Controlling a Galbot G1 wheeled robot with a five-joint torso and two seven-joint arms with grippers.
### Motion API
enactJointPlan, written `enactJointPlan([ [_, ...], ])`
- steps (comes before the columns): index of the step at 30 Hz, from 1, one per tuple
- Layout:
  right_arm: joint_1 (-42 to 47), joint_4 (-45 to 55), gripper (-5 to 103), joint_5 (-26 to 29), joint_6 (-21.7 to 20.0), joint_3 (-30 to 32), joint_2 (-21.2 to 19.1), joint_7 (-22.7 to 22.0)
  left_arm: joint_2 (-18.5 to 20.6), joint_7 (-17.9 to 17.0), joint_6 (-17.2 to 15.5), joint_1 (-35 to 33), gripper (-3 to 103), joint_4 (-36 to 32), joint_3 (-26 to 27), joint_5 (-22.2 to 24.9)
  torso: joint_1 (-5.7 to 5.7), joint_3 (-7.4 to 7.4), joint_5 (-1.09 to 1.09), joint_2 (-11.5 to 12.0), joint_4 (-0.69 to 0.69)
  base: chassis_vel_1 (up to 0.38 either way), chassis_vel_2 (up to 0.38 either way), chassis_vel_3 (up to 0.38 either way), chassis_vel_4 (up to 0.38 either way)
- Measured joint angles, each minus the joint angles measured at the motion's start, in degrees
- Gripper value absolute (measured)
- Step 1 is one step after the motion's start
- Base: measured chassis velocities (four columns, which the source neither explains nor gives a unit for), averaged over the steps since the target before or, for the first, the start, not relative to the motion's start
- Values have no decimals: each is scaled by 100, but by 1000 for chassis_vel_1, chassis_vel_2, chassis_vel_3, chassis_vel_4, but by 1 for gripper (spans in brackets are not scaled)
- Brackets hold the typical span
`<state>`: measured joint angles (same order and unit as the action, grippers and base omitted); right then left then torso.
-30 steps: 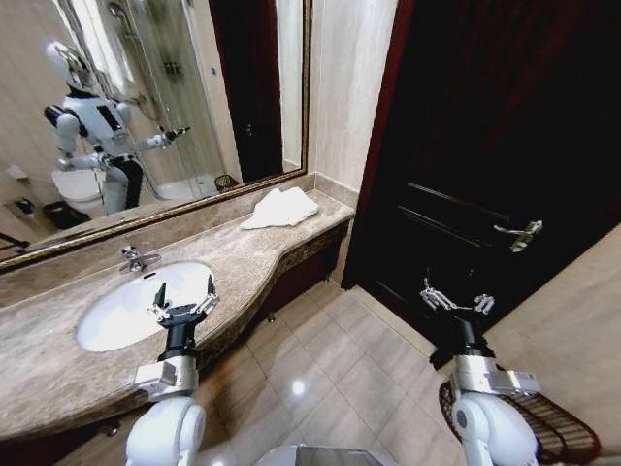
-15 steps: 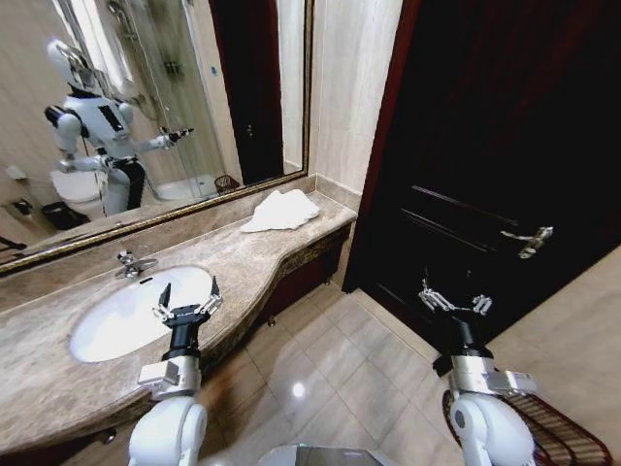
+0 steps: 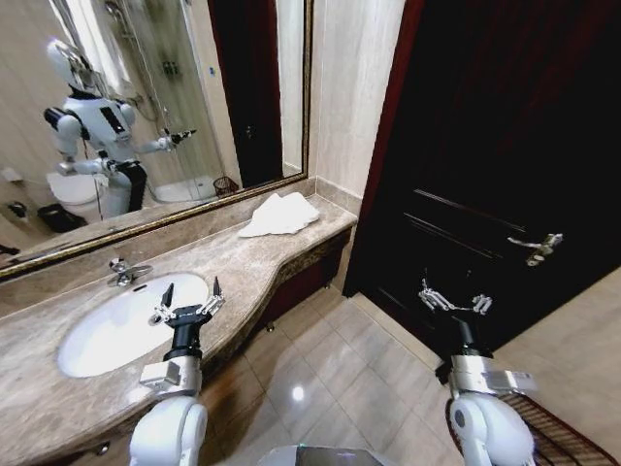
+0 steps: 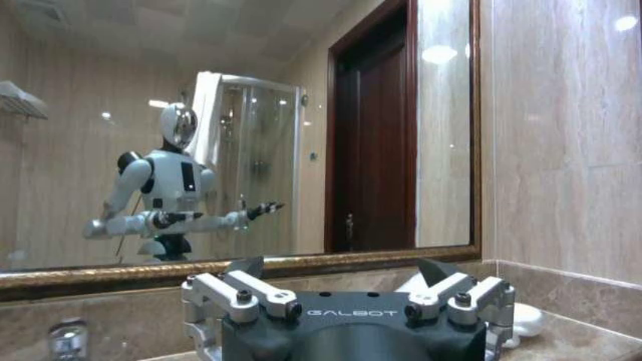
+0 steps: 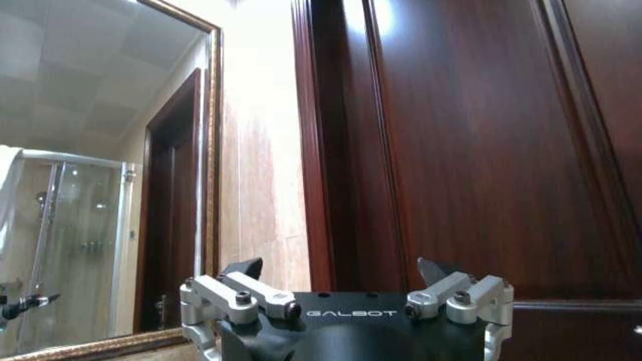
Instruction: Discard the used towel into the hamper.
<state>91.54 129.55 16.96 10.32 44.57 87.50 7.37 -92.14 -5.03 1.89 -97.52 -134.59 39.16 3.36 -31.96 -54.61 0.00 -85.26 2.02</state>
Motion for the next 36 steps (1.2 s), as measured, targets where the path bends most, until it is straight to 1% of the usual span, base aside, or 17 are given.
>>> enactJointPlan([
  [2, 11, 0, 100, -1, 16, 1, 4, 5, 0, 3, 3, -2, 100, 4, -2, 1, -1, 0, -1, 0, -2, -144, 127, 149, -156],
  [10, 56, -33, 100, -3, 75, 27, 23, 13, 0, 10, 3, -26, 100, 18, -15, 0, -2, -1, 0, 1, 1, -163, 182, 170, -176],
  [12, 51, -86, 100, -23, 124, 29, 29, -34, 0, 10, 26, -25, 100, 53, -25, 0, -2, 0, -1, 1, -1, -197, 165, 169, -175],
  [31, 61, -132, 100, 36, 171, 54, 19, -39, 0, -29, 3, 33, 100, 165, -119, 6, -2, -1, 0, 1, 0, -174, 179, 182, -180],
  [33, 59, -178, 100, 13, 329, 17, 22, -51, 0, -31, 3, 53, 100, 206, -119, 37, 0, 0, -3, 0, -1, -202, 174, 184, -211],
  [34, 59, -178, 100, 13, 329, 17, 22, -51, 0, -31, 3, 53, 100, 206, -119, 37, 0, 0, -3, 0, -1, -202, 154, 186, -211],
  [35, 32, -261, 100, -81, 535, -1, 26, -103, 0, -31, 2, 73, 100, 234, -112, 69, -3, -1, 2, 1, -1, -156, 154, 132, -168],
  [36, 18, -304, 100, -149, 650, -3, 26, -139, 0, -31, -6, 90, 100, 254, -102, 96, -4, -2, 2, 2, 1, -130, 162, 132, -168],
])
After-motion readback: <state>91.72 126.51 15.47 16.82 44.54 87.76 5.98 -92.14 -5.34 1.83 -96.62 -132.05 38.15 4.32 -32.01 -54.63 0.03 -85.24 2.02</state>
